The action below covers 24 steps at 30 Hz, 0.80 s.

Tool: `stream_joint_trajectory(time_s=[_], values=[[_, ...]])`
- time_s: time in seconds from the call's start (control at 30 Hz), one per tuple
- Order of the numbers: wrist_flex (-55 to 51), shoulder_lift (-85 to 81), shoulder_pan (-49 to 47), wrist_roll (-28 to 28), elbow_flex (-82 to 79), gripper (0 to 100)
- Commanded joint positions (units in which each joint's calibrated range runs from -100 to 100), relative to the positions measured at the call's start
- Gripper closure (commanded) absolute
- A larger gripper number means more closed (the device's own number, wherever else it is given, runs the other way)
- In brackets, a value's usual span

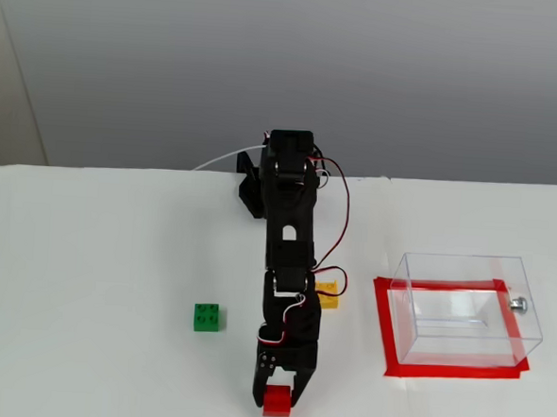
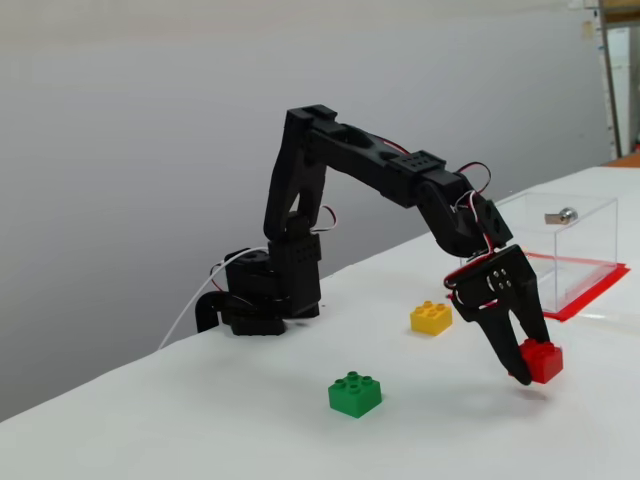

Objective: Pick the red lego brick and place it into the transparent box

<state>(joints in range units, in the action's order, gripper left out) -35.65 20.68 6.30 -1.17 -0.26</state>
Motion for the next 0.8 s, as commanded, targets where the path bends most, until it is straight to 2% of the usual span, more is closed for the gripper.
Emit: stream_joint_trajectory(time_s=[0.0,0.13,0.47,0.77], values=[[-0.65,-6.97,1.72,0.55,1.53,89],[-4.21,-11.64,2.16,2.95,1.53,89],[-15.79,-23.43,1.79,3.10,2.34,89],[-18.23,-30.48,1.50,2.58,2.43,89]])
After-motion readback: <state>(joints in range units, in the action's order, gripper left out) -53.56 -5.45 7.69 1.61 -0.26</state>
